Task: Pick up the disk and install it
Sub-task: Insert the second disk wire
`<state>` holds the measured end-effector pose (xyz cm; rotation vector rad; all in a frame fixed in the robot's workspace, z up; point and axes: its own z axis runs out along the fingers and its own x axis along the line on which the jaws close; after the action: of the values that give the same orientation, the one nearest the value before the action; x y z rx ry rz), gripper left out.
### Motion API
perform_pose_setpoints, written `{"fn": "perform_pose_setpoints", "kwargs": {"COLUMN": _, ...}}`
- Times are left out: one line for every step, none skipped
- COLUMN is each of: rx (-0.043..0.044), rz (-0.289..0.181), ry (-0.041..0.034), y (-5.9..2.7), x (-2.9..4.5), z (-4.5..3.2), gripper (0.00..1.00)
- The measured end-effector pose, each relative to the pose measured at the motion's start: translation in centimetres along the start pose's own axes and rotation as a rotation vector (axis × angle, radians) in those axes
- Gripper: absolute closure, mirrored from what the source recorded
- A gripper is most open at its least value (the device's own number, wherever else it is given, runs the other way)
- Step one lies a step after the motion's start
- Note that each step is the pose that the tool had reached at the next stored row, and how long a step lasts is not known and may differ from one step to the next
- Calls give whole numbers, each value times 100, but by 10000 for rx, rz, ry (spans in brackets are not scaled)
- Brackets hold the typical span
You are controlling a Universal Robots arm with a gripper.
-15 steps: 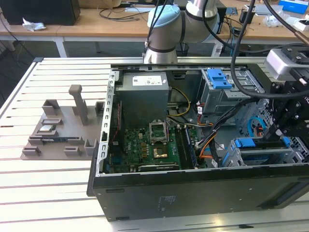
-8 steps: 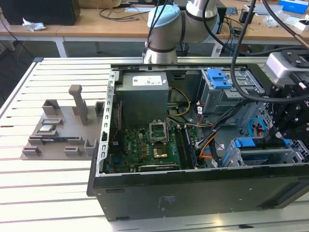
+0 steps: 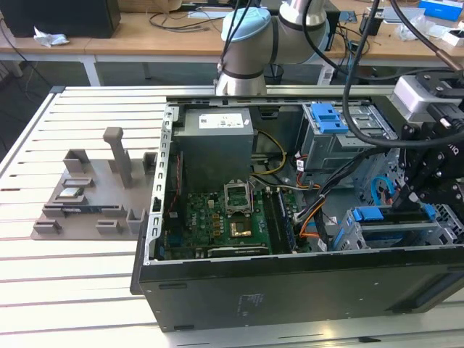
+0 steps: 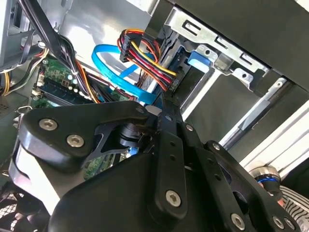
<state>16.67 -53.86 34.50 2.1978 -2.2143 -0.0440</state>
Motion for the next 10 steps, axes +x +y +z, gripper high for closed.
{"fn": "perform_pose_setpoints", "kwargs": {"rx": 0, "rz": 0, "ry": 0, "y": 0, "x": -3, "z": 9, "gripper": 89}}
{"fn": "perform_pose_setpoints", "kwargs": {"rx": 0, "rz": 0, "ry": 3, "y": -1, "x": -2, "z": 16, "gripper": 89}}
{"fn": "perform_pose_setpoints", "kwargs": {"rx": 1, "rz": 0, "ry": 6, "y": -1, "x": -3, "z": 22, "gripper": 89}}
{"fn": "perform_pose_setpoints", "kwargs": {"rx": 0, "rz": 0, "ry": 6, "y": -1, "x": -3, "z": 22, "gripper": 89}}
{"fn": "perform_pose_setpoints", "kwargs": {"rx": 0, "rz": 1, "ry": 5, "y": -1, "x": -2, "z": 23, "gripper": 89}}
{"fn": "perform_pose_setpoints", "kwargs": {"rx": -1, "rz": 0, "ry": 1, "y": -1, "x": -3, "z": 25, "gripper": 89}}
{"fn": "perform_pose_setpoints", "kwargs": {"rx": -1, "rz": 0, "ry": 1, "y": -1, "x": -3, "z": 25, "gripper": 89}}
{"fn": "perform_pose_setpoints", "kwargs": {"rx": 0, "rz": 0, "ry": 2, "y": -1, "x": -3, "z": 25, "gripper": 89}}
{"fn": "perform_pose_setpoints", "kwargs": {"rx": 0, "rz": 0, "ry": 0, "y": -1, "x": -3, "z": 26, "gripper": 89}}
{"fn": "perform_pose_setpoints", "kwargs": {"rx": 0, "rz": 0, "ry": 0, "y": -1, "x": -3, "z": 26, "gripper": 89}}
